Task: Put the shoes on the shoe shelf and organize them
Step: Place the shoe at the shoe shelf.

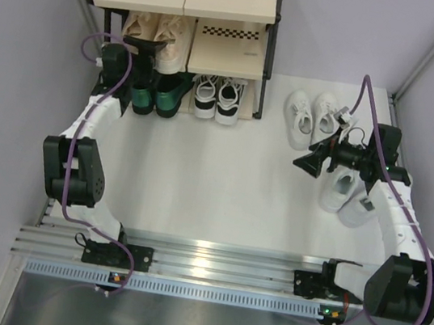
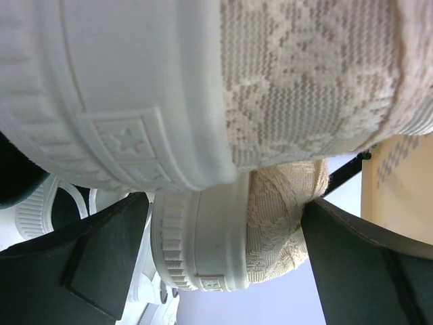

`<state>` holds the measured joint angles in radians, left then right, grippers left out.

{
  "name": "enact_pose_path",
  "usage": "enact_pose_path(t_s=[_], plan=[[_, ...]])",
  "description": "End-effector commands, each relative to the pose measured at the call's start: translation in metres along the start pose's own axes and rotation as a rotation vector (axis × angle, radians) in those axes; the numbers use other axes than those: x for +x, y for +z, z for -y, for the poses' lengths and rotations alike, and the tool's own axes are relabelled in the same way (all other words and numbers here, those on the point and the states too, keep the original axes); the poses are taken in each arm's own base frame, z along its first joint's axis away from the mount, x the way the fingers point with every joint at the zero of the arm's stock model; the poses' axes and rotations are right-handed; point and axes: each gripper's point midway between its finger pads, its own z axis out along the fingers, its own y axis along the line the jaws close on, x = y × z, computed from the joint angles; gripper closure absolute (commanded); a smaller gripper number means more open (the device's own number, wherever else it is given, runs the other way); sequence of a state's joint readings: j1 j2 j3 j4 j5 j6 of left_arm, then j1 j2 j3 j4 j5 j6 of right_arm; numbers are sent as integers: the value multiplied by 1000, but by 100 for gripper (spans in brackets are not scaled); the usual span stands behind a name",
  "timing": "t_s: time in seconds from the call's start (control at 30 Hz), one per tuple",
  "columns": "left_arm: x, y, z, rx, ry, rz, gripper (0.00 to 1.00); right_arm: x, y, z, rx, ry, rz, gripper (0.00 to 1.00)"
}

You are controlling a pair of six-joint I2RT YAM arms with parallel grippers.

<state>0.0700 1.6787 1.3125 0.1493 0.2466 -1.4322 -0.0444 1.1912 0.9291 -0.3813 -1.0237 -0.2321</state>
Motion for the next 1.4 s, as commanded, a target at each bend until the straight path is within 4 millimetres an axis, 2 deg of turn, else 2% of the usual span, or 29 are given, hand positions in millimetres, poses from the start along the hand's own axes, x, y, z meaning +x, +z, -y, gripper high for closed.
enact_pose_path(t_s=[0.0, 0.27, 0.47, 0.7, 0.97, 1.2, 1.37], plan=[[-5, -14, 42, 102, 26, 4, 2, -13, -7, -4, -8, -63, 52, 1], [1, -26, 49, 111, 35, -46, 2, -14, -10, -3, -5, -64, 61, 0], [-4, -37, 57, 130, 59, -50, 2, -14, -10, -3, -5, -63, 63, 1], [-11, -48, 45, 88, 73, -31, 2, -15, -10, -3, -2, -66, 64, 1], [-9, -54, 60, 141, 102, -47, 2, -15, -11, -2, 3, -68, 67, 1], [-9, -53, 39, 82, 86, -50, 2, -15, -13, 0, 9, -67, 69, 0], [-12, -57, 40, 95, 94, -52, 2, -15, -12, 1, 9, -68, 69, 1]])
